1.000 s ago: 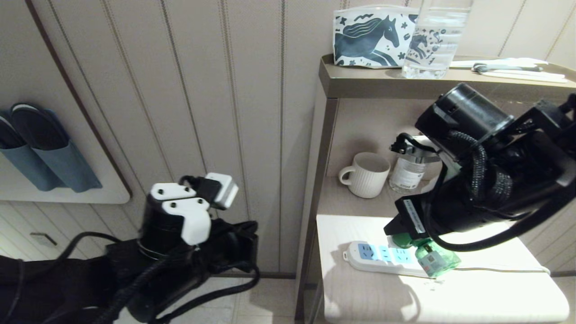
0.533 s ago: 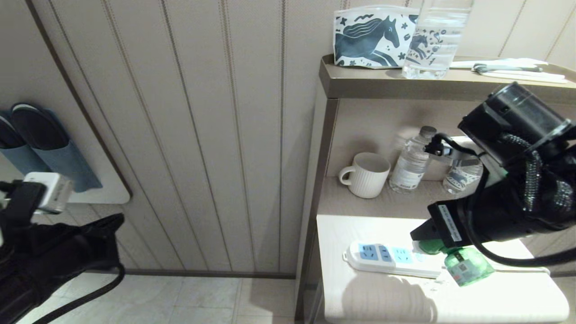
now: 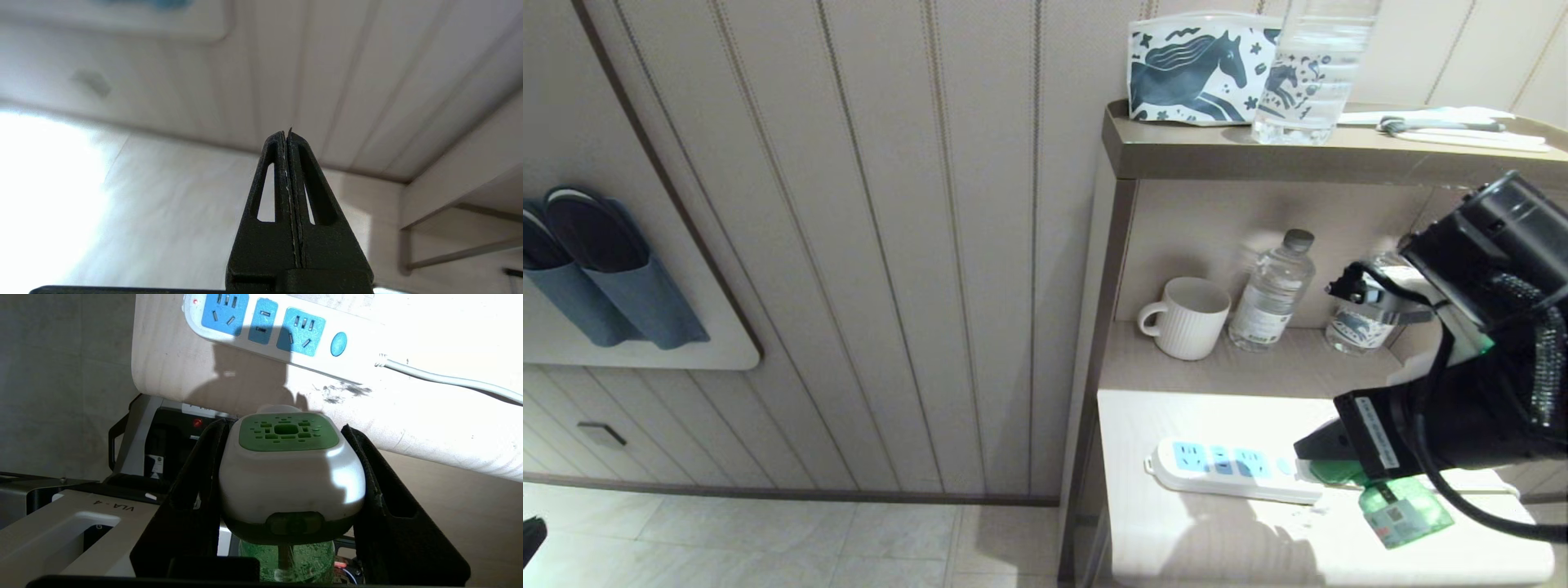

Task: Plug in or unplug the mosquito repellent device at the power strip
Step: Place the mosquito repellent liquid on the table

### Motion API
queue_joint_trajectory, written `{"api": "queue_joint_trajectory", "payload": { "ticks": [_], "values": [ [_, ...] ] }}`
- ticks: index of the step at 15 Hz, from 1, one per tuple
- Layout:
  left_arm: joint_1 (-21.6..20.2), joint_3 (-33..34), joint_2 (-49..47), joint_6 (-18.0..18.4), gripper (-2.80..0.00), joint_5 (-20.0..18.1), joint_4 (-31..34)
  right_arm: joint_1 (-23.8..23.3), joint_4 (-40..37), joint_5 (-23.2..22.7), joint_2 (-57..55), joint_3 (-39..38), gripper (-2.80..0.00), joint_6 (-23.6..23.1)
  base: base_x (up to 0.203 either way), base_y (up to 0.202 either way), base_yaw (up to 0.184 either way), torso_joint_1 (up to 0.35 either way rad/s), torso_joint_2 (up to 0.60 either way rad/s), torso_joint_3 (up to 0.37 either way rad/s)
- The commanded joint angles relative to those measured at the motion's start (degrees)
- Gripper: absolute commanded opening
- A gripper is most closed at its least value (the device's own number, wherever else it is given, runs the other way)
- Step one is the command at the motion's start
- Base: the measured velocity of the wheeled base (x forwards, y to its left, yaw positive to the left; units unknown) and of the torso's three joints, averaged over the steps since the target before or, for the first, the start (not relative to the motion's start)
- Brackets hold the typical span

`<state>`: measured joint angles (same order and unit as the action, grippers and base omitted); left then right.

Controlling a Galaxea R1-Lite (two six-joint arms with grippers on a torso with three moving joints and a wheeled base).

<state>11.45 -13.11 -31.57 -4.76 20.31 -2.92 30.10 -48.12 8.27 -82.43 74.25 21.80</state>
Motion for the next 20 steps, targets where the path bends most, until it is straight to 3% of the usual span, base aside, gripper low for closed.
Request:
{"api": "queue_joint_trajectory", "payload": {
  "ticks": [1, 4, 5, 7, 8, 11, 14, 17, 18, 20],
  "values": [
    [-3.6, 2.9, 11.1, -0.4, -2.8, 0.6, 3.2, 0.0, 1.4, 0.1, 0.9, -1.9, -2.8, 0.2, 0.0, 0.0, 0.0, 0.0, 0.0, 0.0],
    [-5.7, 8.9, 15.8, -0.3, -2.8, 0.1, 2.9, 0.0, 1.9, 0.1, 1.9, -2.2, -2.8, 0.2, 0.0, 0.0, 0.0, 0.0, 0.0, 0.0],
    [-5.8, 11.6, 15.8, -0.2, -2.8, -0.7, -0.7, 0.0, 2.5, 0.3, 2.3, -2.7, -2.8, 0.2, 0.0, 0.0, 0.0, 0.0, 0.0, 0.0],
    [-5.9, 12.9, 15.8, 0.5, -2.8, -6.2, -10.7, -0.2, 5.2, 1.7, 3.1, -4.2, -2.8, 0.2, 0.0, 0.0, 0.0, 0.0, 0.0, 0.0],
    [-5.9, 13.1, 15.8, 1.8, -2.8, -9.3, -12.1, -0.3, 7.3, 2.9, 3.8, -5.5, -2.8, 0.2, 0.0, 0.0, 0.0, 0.0, 0.0, 0.0],
    [-5.9, 13.1, 15.8, 2.3, -2.8, -15.1, -11.6, -0.2, 14.7, 6.2, 6.3, -9.6, -2.8, -0.1, 0.0, 0.0, 0.0, 0.0, 0.0, 0.0],
    [-9.8, 13.1, 19.3, 2.9, -2.8, -15.0, -9.4, -0.3, 16.7, 6.4, 6.7, -11.0, -2.8, -0.6, 0.0, 0.0, 0.0, 0.0, 0.0, 0.0],
    [-11.3, 11.6, 30.7, 4.4, -2.8, -17.5, 6.2, -0.3, 16.9, 6.2, 6.3, -11.4, -2.8, -0.5, 0.0, 0.0, 0.0, 0.0, 0.0, 0.0],
    [-11.5, 11.4, 31.6, 5.2, -2.8, -19.1, 8.5, -0.3, 17.9, 6.2, 6.4, -12.3, -2.8, -0.5, 0.0, 0.0, 0.0, 0.0, 0.0, 0.0],
    [-11.7, 12.6, 31.5, 8.5, -2.8, -20.9, 0.1, -0.3, 24.9, 6.4, 7.1, -16.4, -2.8, -0.7, 0.0, 0.0, 0.0, 0.0, 0.0, 0.0]
  ]
}}
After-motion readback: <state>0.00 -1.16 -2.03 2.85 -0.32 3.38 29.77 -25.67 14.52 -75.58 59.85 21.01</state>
